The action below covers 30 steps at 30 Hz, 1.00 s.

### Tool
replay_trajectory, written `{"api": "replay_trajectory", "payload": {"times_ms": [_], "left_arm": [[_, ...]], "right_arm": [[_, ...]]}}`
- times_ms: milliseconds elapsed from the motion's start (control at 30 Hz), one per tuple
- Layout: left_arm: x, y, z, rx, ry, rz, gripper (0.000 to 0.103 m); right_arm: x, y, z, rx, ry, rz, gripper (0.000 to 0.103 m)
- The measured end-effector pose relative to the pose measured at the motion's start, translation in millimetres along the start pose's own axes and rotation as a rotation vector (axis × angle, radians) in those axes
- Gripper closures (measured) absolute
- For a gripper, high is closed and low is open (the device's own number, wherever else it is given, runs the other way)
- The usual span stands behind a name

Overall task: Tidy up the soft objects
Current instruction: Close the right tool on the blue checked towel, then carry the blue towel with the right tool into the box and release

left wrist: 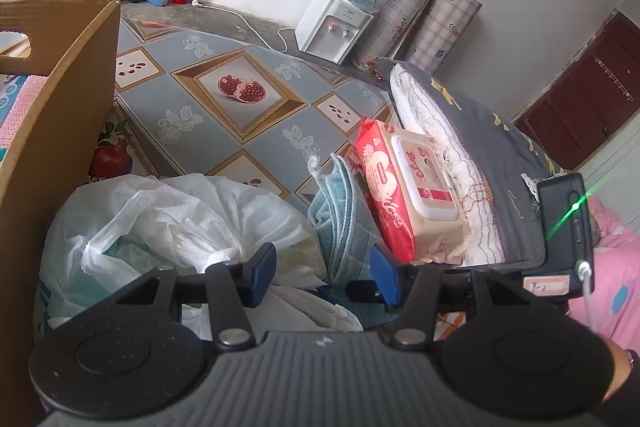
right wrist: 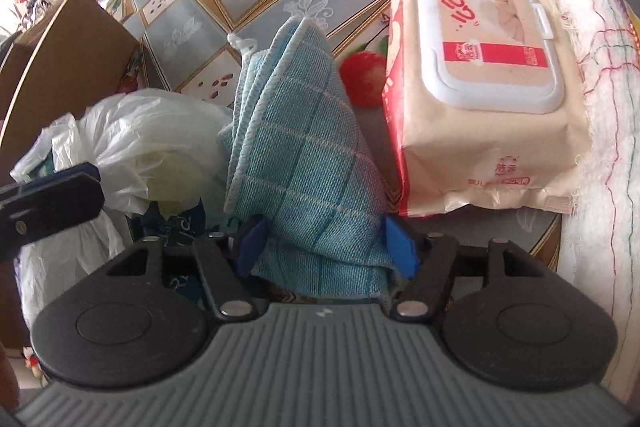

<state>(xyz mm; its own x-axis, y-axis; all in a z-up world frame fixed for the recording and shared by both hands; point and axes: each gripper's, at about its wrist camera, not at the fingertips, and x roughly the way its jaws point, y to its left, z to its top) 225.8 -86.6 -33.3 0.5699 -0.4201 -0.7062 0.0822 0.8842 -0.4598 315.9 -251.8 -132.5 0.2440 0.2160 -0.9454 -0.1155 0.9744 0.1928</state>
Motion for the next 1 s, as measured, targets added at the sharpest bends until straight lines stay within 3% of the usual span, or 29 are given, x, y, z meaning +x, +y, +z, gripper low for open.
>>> {"api": "replay_trajectory", "payload": {"times_ms": [100,200,267,367,567,733,1000], "left_arm": [[-3,-1,2,-0.006,-0.005,-0.01,0.046],[-5,-3,4,-0.012,-0.017,-0.012,0.044],[-6,-4,5,-0.021,-0.02,-0.018,0.043],[-7,-5,6,-0.042,-0.013,-0.04,0.042],[-9,-12,7,-0.083,0.002,-0.121,0.033],[-8,-18,7,-0.13,0.029,-0.204,0.035],[-48,-7,6,-0.192,-0.026,-0.274,0.058]], "right_arm": [[2,12,-4,-0.073,-0.007,-0.049,0.032],[-2,16,-9,-0.115,-0.019,-0.108,0.055],[-7,10,-10,-0.093,-0.023,-0.101,0.073],[-16,-5,-12,-0.023,-0.047,-0.054,0.082],[-60,-19,-26,0.071,-0.168,0.079,0.083],[-100,-4,-41,0.065,-0.255,0.155,0.083],[-145,49,-53,0.004,-0.329,0.259,0.083]]}}
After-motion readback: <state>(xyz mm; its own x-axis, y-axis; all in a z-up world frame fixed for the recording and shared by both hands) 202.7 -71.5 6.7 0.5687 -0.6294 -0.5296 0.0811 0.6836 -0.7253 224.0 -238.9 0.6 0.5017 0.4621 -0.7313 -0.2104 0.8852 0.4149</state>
